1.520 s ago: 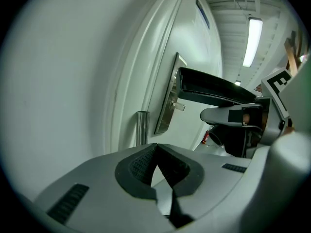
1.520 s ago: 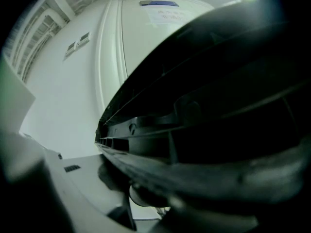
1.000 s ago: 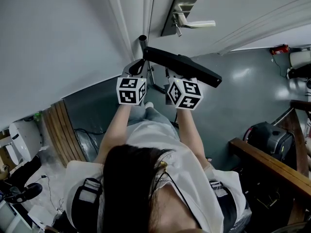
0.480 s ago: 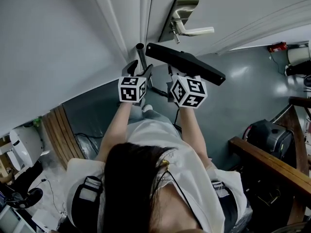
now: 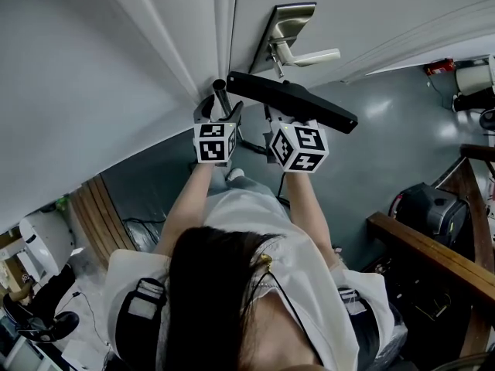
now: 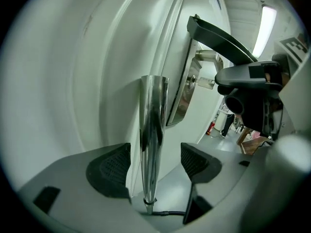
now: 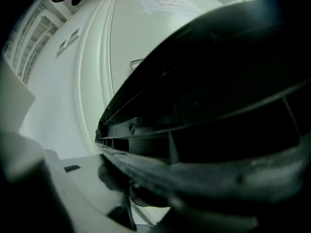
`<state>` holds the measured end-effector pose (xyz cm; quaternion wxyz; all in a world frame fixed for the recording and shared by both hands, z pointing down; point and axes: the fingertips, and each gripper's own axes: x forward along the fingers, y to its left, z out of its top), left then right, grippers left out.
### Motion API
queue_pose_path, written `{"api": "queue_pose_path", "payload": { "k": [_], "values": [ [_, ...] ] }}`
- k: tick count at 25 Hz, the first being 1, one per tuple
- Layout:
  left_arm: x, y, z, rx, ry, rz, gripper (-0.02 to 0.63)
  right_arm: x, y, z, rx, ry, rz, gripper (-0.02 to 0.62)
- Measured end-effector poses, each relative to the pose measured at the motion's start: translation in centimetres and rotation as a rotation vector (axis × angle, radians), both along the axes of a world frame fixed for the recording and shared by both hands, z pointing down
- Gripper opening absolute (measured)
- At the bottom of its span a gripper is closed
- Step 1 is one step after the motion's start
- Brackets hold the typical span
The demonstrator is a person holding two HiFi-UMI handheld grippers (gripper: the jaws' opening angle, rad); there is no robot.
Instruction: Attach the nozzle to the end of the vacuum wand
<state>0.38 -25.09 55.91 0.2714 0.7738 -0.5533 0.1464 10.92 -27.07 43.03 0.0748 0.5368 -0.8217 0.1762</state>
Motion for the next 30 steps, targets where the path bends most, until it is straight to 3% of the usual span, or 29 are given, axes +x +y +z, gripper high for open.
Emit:
{"api": "queue_pose_path", "payload": {
  "k": [7, 14, 16, 18, 30],
  "values": [
    [1.3, -1.5, 0.9, 0.012, -0.036, 0.033, 0.310, 0.6, -0.6, -0.3, 0.009, 0.016, 0.008, 0.189],
    [1.6, -2.2, 1.1, 0.081, -0.102, 0.016, 0.307, 0.4, -0.7, -0.2, 0.007, 0.029, 0.001, 0.189],
    [1.2, -2.4, 1.0, 0.098, -0.121, -0.012, 0.259, 0.3, -0.7, -0.2, 0.003, 0.035, -0.002, 0.189],
    [0.8, -2.7, 0.8, 0.117, -0.136, -0.040, 0.165, 0.2, -0.7, -0.2, -0.001, 0.041, -0.004, 0.189],
    [1.6, -3.3, 0.6, 0.093, -0.068, 0.016, 0.152, -1.0, -1.6, -0.2, 0.002, 0.051, -0.014, 0.189]
  ]
}}
